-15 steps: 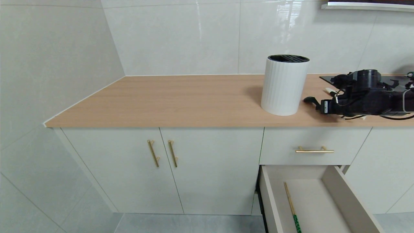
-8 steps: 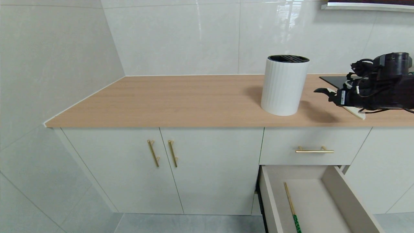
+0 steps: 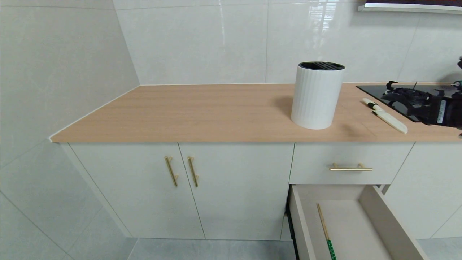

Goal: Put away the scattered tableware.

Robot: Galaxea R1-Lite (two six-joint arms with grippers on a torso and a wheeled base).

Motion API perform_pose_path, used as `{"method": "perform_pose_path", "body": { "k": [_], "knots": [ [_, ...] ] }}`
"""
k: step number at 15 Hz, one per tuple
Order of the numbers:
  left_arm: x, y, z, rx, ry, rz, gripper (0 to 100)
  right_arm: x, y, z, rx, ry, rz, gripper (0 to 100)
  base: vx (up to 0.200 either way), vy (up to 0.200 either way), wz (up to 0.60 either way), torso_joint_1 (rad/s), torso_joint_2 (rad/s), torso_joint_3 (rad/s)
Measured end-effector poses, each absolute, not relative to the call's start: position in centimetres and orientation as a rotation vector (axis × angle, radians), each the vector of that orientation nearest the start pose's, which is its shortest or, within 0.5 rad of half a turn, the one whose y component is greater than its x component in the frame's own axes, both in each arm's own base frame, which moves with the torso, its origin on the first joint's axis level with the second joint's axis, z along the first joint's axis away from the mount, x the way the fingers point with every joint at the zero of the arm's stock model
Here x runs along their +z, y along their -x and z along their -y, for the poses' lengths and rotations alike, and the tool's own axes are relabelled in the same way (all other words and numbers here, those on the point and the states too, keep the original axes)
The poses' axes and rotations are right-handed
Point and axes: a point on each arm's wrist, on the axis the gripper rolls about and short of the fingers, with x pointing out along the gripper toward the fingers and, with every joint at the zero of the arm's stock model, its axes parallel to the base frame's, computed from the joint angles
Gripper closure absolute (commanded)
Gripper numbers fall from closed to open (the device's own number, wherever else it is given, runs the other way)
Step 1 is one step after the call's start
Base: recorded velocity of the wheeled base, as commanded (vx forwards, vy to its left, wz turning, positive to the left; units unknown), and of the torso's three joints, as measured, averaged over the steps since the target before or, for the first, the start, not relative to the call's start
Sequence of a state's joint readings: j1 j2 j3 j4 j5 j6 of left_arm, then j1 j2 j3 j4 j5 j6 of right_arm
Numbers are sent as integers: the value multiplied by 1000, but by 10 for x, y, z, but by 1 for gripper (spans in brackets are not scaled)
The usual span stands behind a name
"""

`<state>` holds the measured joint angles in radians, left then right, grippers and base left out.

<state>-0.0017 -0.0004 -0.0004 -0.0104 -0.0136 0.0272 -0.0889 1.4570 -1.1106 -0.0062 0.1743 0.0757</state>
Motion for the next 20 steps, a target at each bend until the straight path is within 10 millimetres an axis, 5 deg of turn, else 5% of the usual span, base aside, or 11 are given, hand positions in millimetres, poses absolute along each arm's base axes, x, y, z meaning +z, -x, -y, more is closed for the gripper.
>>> {"method": "perform_pose_path", "body": {
  "k": [3,8,14,20],
  "knots": [
    [77,23,0,-15,-27,11,0,248,-209,12,76,-136,-459,100,0,0,0,0,0,0],
    [77,23,0,-15,-27,12,0,197,-180,2,92,-126,-644,100,0,0,0,0,0,0],
    [77,23,0,-15,-27,11,0,148,-207,-1,-7,-78,-872,100,0,0,0,0,0,0],
    [77,23,0,-15,-27,11,0,121,-230,-7,8,-64,-895,100,0,0,0,-120,376,253]
  ]
}}
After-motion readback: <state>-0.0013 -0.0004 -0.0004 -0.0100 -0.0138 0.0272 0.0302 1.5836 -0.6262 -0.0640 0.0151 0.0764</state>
